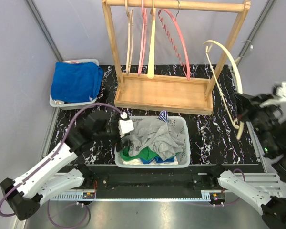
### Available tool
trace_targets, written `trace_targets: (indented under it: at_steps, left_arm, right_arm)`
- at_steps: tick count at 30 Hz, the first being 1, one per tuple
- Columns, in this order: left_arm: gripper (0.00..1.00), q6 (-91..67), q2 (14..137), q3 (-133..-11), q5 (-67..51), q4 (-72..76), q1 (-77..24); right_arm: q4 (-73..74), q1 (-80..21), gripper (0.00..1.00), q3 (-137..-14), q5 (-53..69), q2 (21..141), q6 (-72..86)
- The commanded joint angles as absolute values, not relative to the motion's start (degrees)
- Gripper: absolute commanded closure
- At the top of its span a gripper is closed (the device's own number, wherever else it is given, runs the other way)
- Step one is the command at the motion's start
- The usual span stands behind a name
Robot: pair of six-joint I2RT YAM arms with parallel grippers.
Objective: Remove the tank top from the hanger
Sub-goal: Place the tank top in the bin, then place the hanger at the clothesline.
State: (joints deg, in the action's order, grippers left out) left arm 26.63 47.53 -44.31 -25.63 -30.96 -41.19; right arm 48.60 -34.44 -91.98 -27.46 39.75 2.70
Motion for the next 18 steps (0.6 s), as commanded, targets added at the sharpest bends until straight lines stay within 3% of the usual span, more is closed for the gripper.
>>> trace_targets:
  at_steps: [1, 10, 18]
  left_arm:
    - [0.01, 23.20, 47.02, -56.32, -23.56, -35.06, -41.40]
    - [0.01, 23.02, 44.91, -70.48, -25.76, -41.04, -41.40]
    - [0.01, 26.19, 43.86, -78.91, -16.44, -40.78, -41.40]
  right_arm:
    - [40.00, -34.37, 1.00, -94.48, -28.74, 46.12, 1.76]
    - [36.57, -34.37, 1.00, -102.82, -30.41, 58.96, -2.17]
    - [33.84, -30.34, 1.00, -114.33, -29.19, 71.70, -7.21]
